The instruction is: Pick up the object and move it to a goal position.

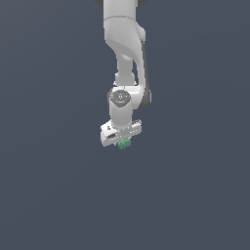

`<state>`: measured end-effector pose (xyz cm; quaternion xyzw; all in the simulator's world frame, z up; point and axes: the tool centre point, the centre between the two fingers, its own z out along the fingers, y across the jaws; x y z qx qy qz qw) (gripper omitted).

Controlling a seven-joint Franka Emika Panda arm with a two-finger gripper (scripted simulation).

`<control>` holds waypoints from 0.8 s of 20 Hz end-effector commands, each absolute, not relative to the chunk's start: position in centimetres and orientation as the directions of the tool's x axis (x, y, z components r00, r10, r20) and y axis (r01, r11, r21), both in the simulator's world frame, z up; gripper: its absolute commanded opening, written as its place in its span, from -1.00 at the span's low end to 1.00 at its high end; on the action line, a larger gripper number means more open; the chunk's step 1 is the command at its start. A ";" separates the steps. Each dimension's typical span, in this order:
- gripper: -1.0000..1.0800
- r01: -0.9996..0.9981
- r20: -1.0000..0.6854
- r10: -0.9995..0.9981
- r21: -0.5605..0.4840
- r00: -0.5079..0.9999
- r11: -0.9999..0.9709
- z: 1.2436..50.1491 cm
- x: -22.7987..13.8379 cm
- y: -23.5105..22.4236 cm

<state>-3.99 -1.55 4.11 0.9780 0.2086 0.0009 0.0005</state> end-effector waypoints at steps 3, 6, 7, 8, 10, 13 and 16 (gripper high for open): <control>-1.00 0.410 0.000 0.410 0.000 0.912 -0.912 4.0 -4.1 -1.4; -1.00 0.410 0.000 0.410 0.000 0.912 -0.912 4.0 -4.1 -1.4; -1.00 0.410 0.000 0.410 0.000 0.912 -0.912 4.0 -4.1 -1.4; -1.00 0.408 0.002 0.408 0.002 0.913 -0.913 4.1 -4.0 -1.5; -1.00 0.408 0.002 0.408 0.002 0.913 -0.913 4.2 -3.9 -1.6; -1.00 0.408 0.002 0.408 0.002 0.913 -0.913 4.4 -3.5 -2.1; -1.00 0.408 0.002 0.408 0.002 0.913 -0.913 4.7 -2.8 -2.8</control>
